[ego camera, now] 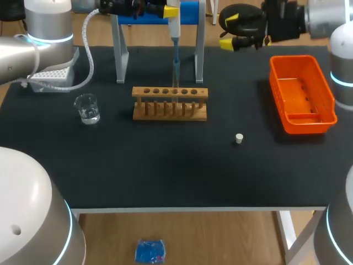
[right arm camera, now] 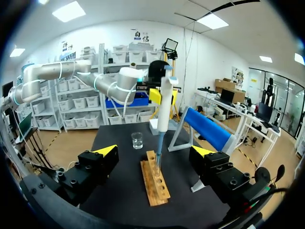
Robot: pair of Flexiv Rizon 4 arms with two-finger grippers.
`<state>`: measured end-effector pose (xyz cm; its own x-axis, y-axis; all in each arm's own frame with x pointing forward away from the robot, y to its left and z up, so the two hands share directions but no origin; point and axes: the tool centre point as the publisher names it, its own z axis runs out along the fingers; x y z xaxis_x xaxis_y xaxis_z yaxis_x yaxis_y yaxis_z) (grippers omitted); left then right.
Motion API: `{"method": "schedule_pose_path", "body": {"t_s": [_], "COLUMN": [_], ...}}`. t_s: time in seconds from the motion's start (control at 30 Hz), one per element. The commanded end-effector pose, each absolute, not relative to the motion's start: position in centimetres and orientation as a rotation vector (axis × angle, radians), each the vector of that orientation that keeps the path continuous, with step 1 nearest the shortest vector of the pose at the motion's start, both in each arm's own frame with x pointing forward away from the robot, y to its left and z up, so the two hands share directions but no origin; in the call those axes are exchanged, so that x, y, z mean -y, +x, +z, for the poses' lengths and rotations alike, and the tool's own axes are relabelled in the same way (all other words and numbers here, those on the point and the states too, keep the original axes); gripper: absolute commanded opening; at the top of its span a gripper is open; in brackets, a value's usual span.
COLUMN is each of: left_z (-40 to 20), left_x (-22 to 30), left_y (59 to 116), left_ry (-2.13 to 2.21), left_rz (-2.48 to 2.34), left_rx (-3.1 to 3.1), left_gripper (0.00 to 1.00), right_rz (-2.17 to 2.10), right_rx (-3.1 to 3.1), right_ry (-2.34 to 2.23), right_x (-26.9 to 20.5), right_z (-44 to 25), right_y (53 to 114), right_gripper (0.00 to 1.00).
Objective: Invert the test tube, pick up the pipette, mount the tip to pipette, aspirate from beaker and dispense into the tube, eject the tip, return the pipette, and cap with the stopper.
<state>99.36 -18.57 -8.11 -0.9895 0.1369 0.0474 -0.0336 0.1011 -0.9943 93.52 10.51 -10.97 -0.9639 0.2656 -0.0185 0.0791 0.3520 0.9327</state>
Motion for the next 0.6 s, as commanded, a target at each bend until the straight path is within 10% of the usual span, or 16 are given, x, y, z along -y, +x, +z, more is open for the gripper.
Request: {"method": "schedule_pose_path", "body": {"t_s": [0.03,0.4,0.6], "left_z": [-8.1,-8.1,-8.1], "left_x": [18.6,18.6,18.6], "left_y": [99.3,99.3,99.3], "left_ry": [-0.102,-0.102,-0.102], "left_rz": [2.026,2.026,2.026], "left_rx": [2.234,2.234,2.234], "left_gripper": [0.0,0.0,0.0], "right_rz": [1.615,1.565,1.559], "right_rx": [-2.485,-2.503,-2.5], "right_ry": [0.317,0.301,0.29], "right_x": [-10.7,-13.6,-15.1], "right_z": [-8.1,-3.4,-1.9], "right_y": [93.7,95.1,95.7], "right_gripper": [1.0,1.0,0.38]}}
